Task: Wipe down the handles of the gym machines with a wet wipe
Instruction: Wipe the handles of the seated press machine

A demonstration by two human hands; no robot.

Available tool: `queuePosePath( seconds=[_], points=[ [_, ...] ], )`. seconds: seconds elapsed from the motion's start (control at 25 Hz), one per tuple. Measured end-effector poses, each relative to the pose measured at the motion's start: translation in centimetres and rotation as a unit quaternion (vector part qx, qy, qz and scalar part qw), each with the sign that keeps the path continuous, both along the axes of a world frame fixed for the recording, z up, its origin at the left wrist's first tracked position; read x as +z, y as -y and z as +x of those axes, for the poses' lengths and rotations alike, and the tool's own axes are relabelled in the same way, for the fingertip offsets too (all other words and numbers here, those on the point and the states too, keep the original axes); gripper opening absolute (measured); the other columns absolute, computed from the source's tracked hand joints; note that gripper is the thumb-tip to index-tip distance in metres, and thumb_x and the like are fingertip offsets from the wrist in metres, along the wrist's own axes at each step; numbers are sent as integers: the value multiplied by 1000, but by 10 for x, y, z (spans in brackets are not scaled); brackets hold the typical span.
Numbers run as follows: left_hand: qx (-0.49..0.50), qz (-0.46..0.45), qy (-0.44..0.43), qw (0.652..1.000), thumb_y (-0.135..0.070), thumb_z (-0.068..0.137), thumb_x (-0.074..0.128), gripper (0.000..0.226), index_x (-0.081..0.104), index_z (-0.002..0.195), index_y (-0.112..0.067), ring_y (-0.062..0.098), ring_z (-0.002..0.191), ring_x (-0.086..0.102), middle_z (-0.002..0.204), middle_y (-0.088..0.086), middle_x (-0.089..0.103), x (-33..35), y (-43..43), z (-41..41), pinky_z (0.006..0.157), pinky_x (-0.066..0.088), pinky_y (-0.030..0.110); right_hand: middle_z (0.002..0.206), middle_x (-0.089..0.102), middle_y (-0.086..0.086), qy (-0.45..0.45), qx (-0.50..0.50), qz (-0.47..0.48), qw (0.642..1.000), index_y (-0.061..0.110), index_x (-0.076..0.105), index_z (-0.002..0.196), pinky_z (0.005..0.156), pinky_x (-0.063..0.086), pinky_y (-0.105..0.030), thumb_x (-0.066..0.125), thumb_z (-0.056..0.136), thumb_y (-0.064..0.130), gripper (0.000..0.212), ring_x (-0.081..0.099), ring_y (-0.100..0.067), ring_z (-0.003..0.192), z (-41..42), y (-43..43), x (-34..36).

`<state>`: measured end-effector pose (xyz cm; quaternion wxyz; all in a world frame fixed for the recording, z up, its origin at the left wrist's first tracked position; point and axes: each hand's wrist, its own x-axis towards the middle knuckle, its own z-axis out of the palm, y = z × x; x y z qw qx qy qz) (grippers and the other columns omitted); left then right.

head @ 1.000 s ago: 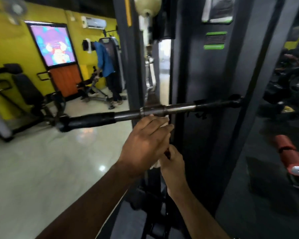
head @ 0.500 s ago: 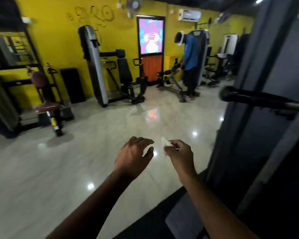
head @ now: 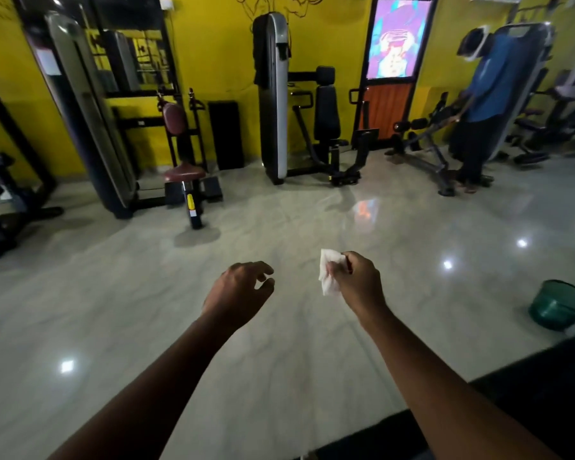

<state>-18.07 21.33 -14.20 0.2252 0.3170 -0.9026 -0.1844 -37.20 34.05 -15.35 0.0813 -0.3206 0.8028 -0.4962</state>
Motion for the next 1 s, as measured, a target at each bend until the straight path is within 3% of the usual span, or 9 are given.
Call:
queuePosePath(
  seconds=[0.36,0.56,0.84,1.0],
  points=[
    [0,-8,10,1000,-33,92,63,22,69,112,-25,11,84,64,94,-10,69,1,247,-157,75,56,36,90,69,-2,62,22,-42,997,9,66,101,70,41,-24,71,87,21,19,64,-18,84,-165,248,-15],
    [-7,-10,4,1000,-35,91,65,21,69,110,-28,6,79,65,91,-14,70,21,384,-286,72,57,34,87,69,1,119,7,-47,992,15,66,94,69,48,-28,62,82,16,12,65,-19,84,-283,377,9],
    [-8,9,-22,1000,-32,91,67,19,70,108,-25,9,76,63,86,-13,67,-11,591,-476,66,49,26,86,69,-1,80,-10,-50,996,13,67,95,66,47,-27,60,85,14,13,64,-20,82,-471,579,-21],
    [-31,20,-9,999,-32,91,67,20,70,108,-22,11,74,64,86,-11,67,-12,732,-594,69,56,33,87,69,-1,87,-13,-23,996,13,68,99,65,45,-26,60,85,13,16,64,-21,84,-580,703,-28]
  ],
)
